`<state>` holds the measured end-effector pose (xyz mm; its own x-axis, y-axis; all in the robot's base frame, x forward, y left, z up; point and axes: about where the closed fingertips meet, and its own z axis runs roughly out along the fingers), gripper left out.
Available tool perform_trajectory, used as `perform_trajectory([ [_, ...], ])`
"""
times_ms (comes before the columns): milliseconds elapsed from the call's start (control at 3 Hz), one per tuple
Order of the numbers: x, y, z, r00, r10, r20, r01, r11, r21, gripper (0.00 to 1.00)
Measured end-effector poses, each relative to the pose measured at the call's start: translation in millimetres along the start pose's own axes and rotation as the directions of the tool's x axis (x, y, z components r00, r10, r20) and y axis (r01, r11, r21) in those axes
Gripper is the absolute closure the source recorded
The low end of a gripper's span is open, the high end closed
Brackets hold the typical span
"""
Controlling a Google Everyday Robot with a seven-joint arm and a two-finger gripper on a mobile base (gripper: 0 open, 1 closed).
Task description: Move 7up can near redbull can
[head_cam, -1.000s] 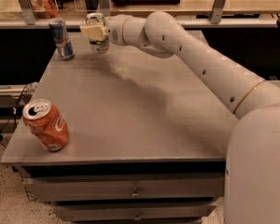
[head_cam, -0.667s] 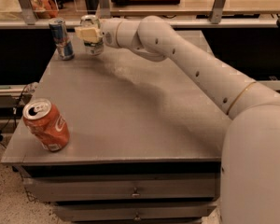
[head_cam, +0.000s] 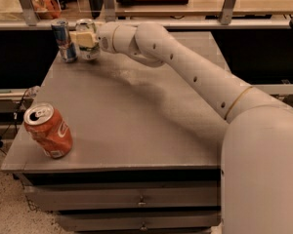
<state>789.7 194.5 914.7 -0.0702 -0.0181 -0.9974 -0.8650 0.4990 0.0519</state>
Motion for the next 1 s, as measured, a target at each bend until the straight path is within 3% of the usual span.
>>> perform_trajectory([
  [667, 8.0, 2.7, 6.8, 1.0, -0.016, -0.006, 0.016, 0.9995, -0.027, 0.35],
  [1000, 9.0, -2.1, 5.1, 1.0, -0.029, 0.001, 0.029, 0.9989, -0.036, 0.03],
])
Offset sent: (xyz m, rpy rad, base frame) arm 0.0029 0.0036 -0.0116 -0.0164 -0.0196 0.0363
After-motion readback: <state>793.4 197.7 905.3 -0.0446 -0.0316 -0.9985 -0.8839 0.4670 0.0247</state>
